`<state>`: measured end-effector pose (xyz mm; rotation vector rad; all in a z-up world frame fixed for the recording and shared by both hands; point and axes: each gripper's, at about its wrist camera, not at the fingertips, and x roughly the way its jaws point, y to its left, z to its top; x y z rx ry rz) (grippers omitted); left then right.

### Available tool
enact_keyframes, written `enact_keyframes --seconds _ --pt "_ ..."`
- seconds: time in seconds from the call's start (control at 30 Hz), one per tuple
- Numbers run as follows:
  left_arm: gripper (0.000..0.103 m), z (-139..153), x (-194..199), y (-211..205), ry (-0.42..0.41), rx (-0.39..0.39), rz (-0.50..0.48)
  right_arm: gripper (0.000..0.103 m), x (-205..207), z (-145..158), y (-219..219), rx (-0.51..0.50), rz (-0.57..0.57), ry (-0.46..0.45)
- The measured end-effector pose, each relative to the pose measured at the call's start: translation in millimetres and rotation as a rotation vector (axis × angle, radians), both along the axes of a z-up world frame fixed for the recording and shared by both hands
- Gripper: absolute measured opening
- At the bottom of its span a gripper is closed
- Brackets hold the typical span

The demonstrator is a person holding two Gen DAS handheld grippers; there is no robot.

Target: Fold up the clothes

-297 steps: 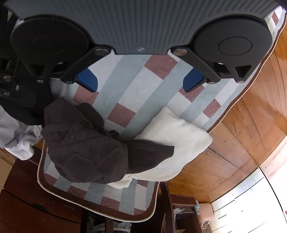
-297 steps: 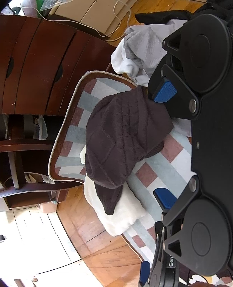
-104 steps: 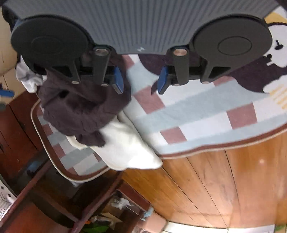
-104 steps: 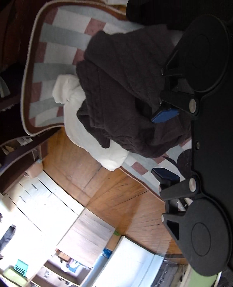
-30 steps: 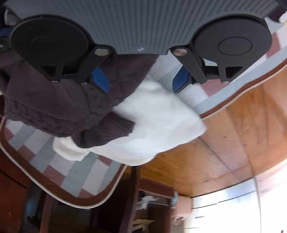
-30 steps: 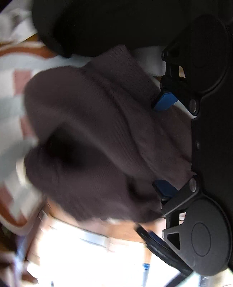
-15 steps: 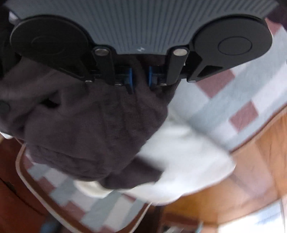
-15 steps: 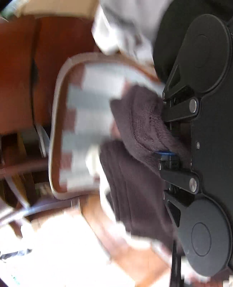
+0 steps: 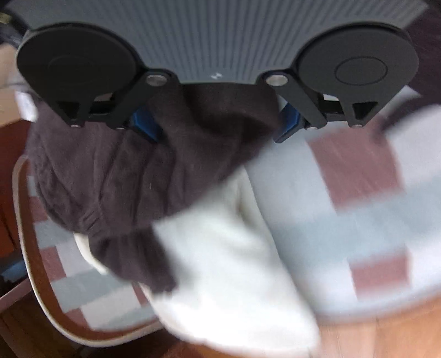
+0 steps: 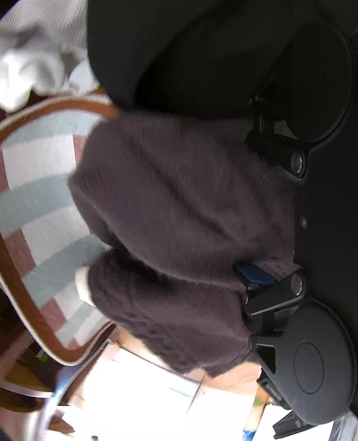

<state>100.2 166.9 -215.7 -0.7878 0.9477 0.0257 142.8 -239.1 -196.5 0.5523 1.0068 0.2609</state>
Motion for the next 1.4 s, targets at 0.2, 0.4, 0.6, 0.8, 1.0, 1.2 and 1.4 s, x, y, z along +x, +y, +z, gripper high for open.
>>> enact_keyframes --seconds 0.2,0.4,0.6,0.8,1.0,1.2,1.4 --pt "0.016 46 -14 -21 -0.172 0.167 -0.144 0.017 -29 38 39 -0.104 0.085 -0.279" --pt "0.013 140 -66 -9 -0.402 0.358 -0.055 0.017 -62 112 69 -0.169 0.224 -0.475" --pt "0.005 207 -125 40 -0.461 0.567 0.135 0.016 -84 189 117 -0.194 0.395 -0.689" --pt "0.005 286 -216 114 -0.541 0.696 0.404 0.016 -114 264 201 -0.123 0.548 -0.914" --pt "0.007 323 -323 147 -0.590 0.761 0.564 0.017 -141 276 247 0.055 0.597 -0.857" --pt "0.057 193 -349 205 -0.162 0.575 0.582 0.044 -127 201 266 0.023 0.617 -0.556" --pt "0.047 73 -379 249 -0.050 0.320 0.685 0.044 -113 126 285 -0.008 0.628 -0.255"
